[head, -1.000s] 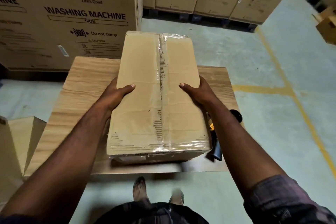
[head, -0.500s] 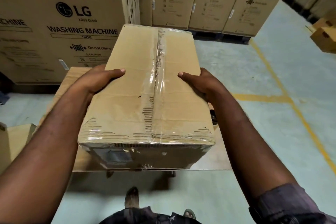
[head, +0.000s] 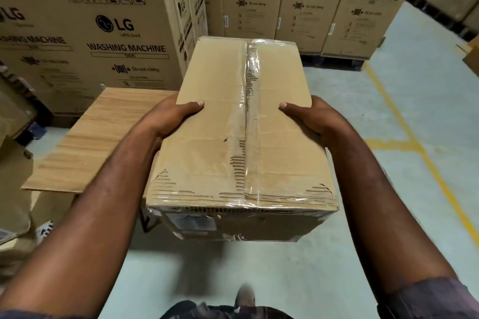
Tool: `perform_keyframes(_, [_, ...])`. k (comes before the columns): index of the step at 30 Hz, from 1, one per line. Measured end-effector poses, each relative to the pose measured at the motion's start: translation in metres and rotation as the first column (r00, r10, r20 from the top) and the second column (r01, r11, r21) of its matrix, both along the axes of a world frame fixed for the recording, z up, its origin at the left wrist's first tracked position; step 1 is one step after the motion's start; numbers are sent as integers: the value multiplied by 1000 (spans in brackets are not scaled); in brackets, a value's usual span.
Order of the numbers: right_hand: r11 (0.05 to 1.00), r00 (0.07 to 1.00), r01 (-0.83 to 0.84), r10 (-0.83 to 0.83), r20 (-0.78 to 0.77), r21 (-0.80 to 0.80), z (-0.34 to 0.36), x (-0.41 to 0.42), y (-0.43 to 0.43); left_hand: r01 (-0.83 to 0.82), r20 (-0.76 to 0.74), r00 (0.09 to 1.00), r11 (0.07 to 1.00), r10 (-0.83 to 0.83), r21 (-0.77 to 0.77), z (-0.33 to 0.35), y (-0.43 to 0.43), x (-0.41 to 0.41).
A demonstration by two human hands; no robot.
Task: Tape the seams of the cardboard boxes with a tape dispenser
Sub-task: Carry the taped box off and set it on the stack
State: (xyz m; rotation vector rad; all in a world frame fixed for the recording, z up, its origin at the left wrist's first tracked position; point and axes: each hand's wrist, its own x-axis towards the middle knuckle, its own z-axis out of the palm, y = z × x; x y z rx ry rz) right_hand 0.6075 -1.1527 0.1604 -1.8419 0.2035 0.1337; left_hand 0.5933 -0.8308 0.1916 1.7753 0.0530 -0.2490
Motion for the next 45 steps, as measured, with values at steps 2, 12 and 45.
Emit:
perform_keyframes(2, [1000, 1000, 8, -8, 7, -10, -1, -27, -23, 5, -7, 1000, 1000, -6, -23, -5, -23, -24])
perform_keyframes(12, [999, 999, 32, -31, 32, -26, -27, -142, -89, -38, 35, 999, 997, 40, -71, -50, -88, -139])
perform_keyframes(45, [966, 967, 243, -248, -61, -85, -119, -108, -496, 85, -75, 994, 996, -86, -13, -139, -500, -61])
